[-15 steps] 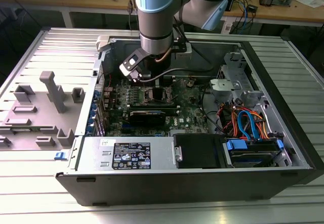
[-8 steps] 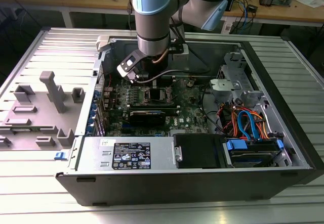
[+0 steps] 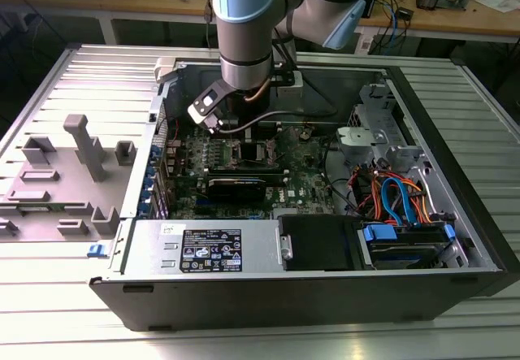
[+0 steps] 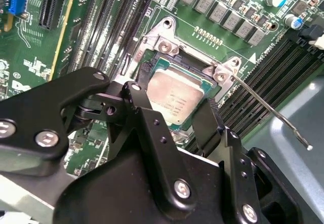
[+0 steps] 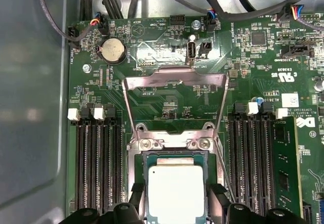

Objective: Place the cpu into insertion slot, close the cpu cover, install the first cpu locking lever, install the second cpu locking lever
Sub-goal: 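Place the cpu into insertion slot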

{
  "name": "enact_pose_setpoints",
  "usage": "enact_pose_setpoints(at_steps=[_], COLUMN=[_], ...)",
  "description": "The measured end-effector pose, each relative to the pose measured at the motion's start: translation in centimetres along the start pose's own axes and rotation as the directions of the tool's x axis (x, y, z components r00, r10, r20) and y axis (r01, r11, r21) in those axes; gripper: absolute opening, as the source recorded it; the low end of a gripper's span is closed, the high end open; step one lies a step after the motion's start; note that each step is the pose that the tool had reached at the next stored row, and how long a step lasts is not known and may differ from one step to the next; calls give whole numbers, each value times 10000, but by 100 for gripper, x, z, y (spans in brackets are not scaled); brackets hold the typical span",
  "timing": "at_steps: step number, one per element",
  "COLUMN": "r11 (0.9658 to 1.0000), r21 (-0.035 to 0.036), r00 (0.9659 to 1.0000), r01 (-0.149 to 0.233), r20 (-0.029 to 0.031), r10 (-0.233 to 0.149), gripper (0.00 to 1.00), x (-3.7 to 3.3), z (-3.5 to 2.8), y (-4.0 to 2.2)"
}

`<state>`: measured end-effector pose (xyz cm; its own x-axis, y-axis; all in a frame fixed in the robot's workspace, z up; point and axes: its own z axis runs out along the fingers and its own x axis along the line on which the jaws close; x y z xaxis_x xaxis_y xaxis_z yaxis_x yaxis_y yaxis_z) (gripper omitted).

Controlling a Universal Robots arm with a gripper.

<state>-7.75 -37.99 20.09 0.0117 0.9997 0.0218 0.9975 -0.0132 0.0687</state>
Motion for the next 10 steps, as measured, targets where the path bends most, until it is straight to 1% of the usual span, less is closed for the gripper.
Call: enact_pose_setpoints(at_steps=[1,3,5,7,8,10], r11=[10000,10000,9999,9996,9993,9992], r21=[5,38,111,270,372,398], r00=[10000,10000,10000,10000,10000,10000], r01=[0,-2,-3,-6,-9,-10], r20=[12,16,17,19,19,21], r10=[0,2,3,6,8,9], gripper=[61,61,61,61,61,59], x=[0,1,2,2,3,4], z=[-3,-21,-47,-94,-99,-97], y=[0,2,6,15,30,60])
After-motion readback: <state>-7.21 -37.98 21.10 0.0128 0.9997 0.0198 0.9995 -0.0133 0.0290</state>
